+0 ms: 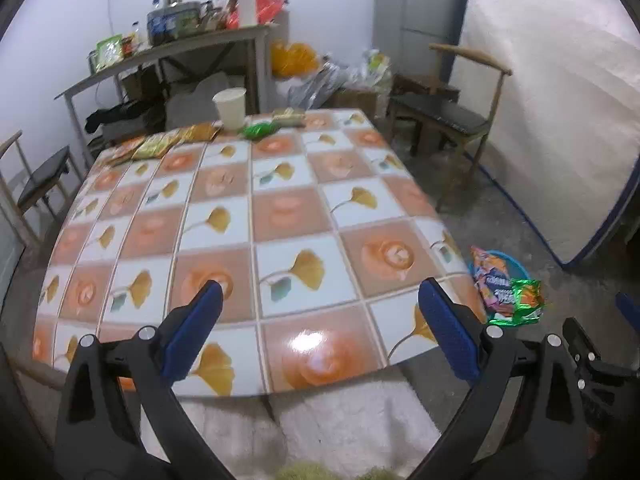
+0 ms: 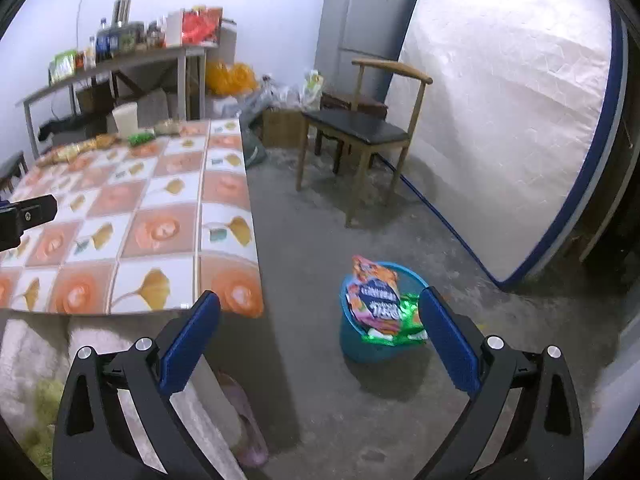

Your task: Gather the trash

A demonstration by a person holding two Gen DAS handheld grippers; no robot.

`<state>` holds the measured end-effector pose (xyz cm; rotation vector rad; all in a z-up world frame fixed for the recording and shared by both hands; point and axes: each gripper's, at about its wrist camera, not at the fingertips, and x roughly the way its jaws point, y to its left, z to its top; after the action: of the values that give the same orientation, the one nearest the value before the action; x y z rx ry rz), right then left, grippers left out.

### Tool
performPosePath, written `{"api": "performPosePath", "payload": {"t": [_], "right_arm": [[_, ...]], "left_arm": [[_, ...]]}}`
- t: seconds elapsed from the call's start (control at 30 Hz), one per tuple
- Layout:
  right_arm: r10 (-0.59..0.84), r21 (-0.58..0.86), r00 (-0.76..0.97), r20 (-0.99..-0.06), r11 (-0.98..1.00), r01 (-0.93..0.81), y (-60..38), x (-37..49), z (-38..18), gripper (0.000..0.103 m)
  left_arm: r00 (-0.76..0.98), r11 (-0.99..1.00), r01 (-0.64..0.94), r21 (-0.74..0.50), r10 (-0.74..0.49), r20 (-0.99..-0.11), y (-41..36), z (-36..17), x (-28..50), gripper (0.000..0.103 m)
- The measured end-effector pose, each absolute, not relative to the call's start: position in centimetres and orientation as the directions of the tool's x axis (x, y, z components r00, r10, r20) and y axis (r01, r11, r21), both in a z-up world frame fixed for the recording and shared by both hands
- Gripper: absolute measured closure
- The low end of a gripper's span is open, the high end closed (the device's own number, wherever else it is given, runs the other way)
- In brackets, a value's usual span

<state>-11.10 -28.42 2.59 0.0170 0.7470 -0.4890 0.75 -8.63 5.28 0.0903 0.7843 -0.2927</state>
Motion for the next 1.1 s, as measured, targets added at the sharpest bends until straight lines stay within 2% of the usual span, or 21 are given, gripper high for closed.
{"api": "performPosePath", "payload": {"t": [0.17,0.27,0.47,1.1], "right_arm": [[-0.373,-0.088,0.594,-0.713,0.888,0.452,-28.4,-11.2,1.5,0.007],[-0.391,-0.107,0.578,-0.716,0.880,0.463,-28.2,-11.0,1.1,0.007],[-0.407,-0.130,0.556,-0.725,0.873,0.471,-28.3,-10.4,0.8,0.007],[-0.405,-0.125,0.559,-0.724,0.873,0.471,-28.3,-10.0,0.5,0.007]], "left_arm": [[0.637,0.957,0.286,0.045,-0.154,-0.755,-9.7,3.2,0.2,0.009],[0.623,0.957,0.281,0.074,-0.123,-0.773,-9.8,2.4,0.0,0.009],[0.581,0.970,0.237,0.044,-0.106,-0.807,-8.9,1.7,0.3,0.009],[0.617,0.982,0.171,0.083,-0.041,-0.786,-8.0,2.7,-0.2,0.009]]}}
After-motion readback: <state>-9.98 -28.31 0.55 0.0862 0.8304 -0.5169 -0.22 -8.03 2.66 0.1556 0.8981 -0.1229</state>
